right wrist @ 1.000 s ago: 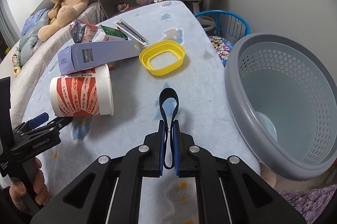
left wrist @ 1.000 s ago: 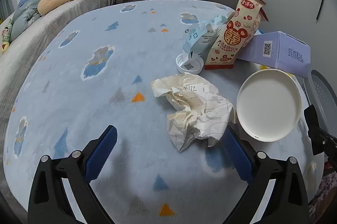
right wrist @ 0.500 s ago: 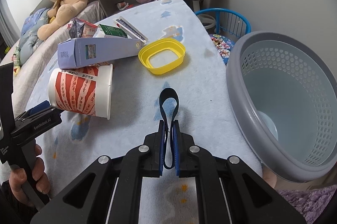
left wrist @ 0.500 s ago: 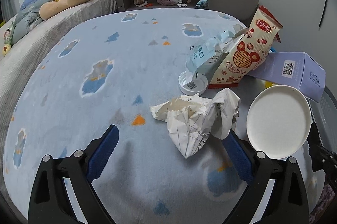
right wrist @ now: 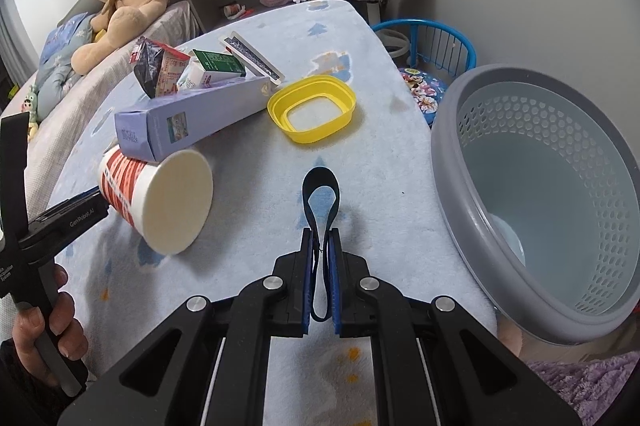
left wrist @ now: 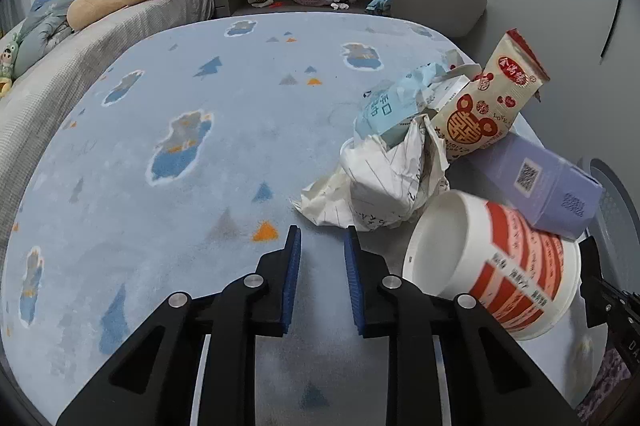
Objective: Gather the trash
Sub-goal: 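Move the left tool toward the red-and-white paper cup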
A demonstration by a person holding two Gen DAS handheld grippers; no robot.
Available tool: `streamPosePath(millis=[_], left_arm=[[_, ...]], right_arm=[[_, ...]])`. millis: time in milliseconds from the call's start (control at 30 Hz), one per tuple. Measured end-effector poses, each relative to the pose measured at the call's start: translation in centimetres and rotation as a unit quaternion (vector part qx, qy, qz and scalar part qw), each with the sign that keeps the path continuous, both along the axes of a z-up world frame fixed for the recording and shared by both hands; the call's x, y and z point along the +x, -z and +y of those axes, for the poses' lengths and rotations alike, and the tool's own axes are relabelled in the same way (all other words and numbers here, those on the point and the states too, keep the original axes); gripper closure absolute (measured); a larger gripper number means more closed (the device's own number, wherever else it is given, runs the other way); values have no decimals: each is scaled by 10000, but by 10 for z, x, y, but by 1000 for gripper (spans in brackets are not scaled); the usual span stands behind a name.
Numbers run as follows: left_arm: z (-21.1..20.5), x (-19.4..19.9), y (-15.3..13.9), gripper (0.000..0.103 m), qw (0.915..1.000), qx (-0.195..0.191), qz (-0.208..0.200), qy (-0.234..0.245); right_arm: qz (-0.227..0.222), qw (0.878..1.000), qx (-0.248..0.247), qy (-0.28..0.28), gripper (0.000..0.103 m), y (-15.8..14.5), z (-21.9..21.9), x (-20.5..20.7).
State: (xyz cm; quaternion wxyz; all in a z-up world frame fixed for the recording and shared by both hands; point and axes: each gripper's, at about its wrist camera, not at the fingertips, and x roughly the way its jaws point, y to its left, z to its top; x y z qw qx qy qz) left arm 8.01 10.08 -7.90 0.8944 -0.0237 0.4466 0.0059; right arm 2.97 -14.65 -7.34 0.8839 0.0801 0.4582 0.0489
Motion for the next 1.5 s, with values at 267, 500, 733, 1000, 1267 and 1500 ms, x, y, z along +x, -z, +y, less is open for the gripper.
streamPosePath(millis=[267,500,733,1000,1267,1500], left_arm=[[12,-5,-5,82,9999,-63,-74,-97],[15,-7,-6,82,9999,-106,-79,-69],[15,-7,-7,82,9999,-91,-94,19],[19,-3,-2,81,9999,-124,-16,56],[27,1,1,70,9997,-224,51,51],[28,2,1,63,9995,-288,105,114]], right_arm=[[-64,9999,-105,-60,95,-7,9,-5],[-88,9999,-132,-5,95,-10,7,-8],[-146,9998,-134,103,95,-15,2,-9],[-56,9998,-148,156,95,-8,-1,-3],[-19,9997,-177,143,95,-4,2,1],[35,9998,-124,164,95,0,0,3]])
